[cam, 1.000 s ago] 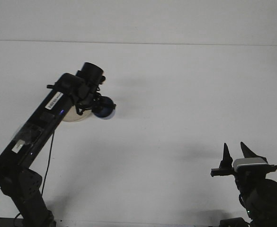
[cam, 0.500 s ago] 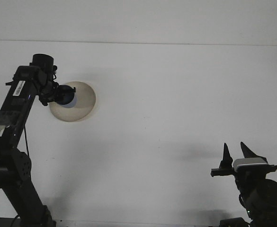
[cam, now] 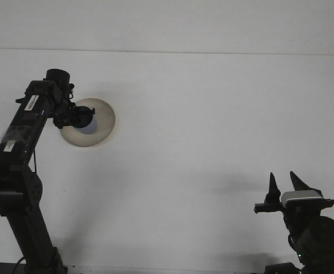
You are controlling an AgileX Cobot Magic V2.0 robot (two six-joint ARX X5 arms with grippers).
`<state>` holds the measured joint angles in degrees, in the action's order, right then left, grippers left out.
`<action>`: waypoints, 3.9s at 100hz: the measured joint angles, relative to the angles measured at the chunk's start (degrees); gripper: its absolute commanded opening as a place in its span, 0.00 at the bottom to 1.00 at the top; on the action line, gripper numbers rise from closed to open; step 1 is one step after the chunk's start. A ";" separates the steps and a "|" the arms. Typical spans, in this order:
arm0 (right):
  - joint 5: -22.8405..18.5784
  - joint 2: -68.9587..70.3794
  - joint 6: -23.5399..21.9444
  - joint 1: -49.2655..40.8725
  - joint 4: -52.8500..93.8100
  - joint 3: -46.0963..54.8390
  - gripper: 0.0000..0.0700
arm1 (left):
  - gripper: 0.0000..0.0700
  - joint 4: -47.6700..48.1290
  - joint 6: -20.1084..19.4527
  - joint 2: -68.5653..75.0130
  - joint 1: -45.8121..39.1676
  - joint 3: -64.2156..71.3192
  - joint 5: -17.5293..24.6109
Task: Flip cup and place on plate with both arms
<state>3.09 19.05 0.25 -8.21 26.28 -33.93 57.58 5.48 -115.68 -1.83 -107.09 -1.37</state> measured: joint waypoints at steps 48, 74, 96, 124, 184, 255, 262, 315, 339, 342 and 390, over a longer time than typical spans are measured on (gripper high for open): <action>0.00 0.00 0.00 0.00 0.00 0.00 0.50 | 0.73 3.78 0.52 -0.02 -0.15 -8.31 0.07; 0.00 0.00 0.00 0.00 0.00 0.00 0.50 | 0.73 11.69 1.29 1.20 -0.24 -16.66 0.09; 0.00 0.00 0.00 0.00 0.20 0.00 0.49 | 0.73 14.40 1.31 6.29 0.20 -15.56 0.07; 0.00 0.00 0.00 0.00 0.44 0.00 0.50 | 0.72 9.81 1.31 20.15 3.61 -5.31 -0.24; 0.09 0.00 0.00 0.00 0.46 0.00 0.50 | 0.72 -29.27 0.17 73.24 6.99 55.52 -0.26; 0.09 0.00 0.00 0.00 0.15 0.00 0.08 | 0.01 -32.87 -2.62 90.64 6.99 67.21 0.02; 0.09 0.00 0.00 0.00 0.15 0.00 0.00 | 0.01 -32.87 -2.60 90.64 6.99 67.21 0.02; 0.09 0.00 0.02 0.00 0.15 0.00 0.00 | 0.02 -33.11 -2.62 90.64 6.99 67.21 0.02; 0.09 0.00 0.00 0.00 0.15 0.00 0.00 | 0.02 -33.16 -2.62 90.64 6.99 67.21 0.02; 0.09 0.00 0.00 0.00 0.15 0.00 0.00 | 0.02 -33.16 -2.62 90.64 6.99 67.21 0.02; 0.09 0.00 0.00 0.00 0.15 0.00 0.00 | 0.02 -34.29 -3.04 92.54 8.24 67.34 -1.42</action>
<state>3.18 19.05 0.25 -8.21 26.44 -33.93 23.29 2.44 -23.14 6.42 -39.75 -2.79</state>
